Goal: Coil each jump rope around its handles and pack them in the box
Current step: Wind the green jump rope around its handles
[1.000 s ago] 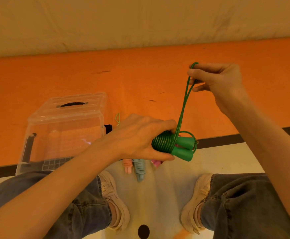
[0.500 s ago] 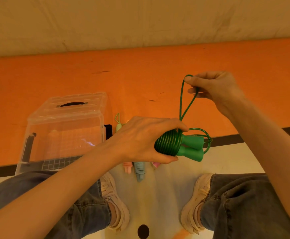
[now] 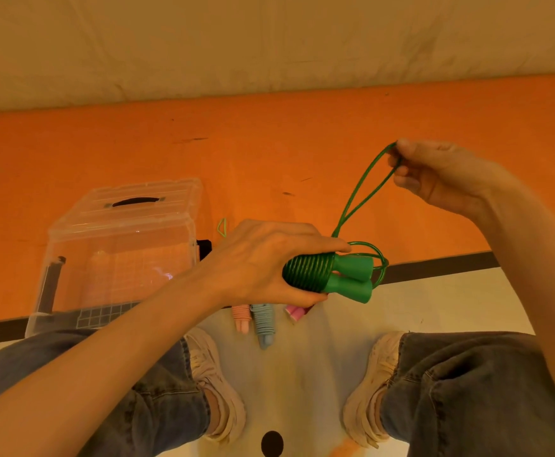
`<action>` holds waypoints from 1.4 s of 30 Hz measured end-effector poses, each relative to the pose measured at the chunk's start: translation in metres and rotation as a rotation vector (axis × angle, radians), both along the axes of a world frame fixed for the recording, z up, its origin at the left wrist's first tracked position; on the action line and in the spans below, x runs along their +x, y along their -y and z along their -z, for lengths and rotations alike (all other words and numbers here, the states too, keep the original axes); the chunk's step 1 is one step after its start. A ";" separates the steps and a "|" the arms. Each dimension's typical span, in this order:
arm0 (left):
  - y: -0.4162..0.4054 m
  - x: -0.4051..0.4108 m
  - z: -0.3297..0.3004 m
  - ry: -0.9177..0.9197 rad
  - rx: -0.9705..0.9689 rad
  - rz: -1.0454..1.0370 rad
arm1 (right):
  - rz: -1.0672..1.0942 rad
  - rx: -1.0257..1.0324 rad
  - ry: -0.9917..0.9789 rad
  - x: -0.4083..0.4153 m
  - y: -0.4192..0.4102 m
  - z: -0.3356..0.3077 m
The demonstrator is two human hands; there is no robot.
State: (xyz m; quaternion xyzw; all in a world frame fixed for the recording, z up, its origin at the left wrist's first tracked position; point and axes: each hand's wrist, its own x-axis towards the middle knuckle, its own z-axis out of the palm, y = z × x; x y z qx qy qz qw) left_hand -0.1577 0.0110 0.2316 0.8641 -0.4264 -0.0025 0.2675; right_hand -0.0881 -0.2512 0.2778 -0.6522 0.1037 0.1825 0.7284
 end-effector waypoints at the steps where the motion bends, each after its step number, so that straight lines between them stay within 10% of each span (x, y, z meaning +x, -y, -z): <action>1: 0.002 -0.001 0.000 0.003 0.011 0.008 | 0.038 -0.004 0.004 0.000 0.000 0.001; 22: 0.001 0.008 -0.029 -0.654 -0.949 -0.420 | -0.075 -0.220 0.001 -0.004 -0.022 0.007; 42: -0.009 0.022 -0.025 -0.588 -0.809 -0.697 | -0.576 -0.222 -0.042 -0.035 -0.031 -0.004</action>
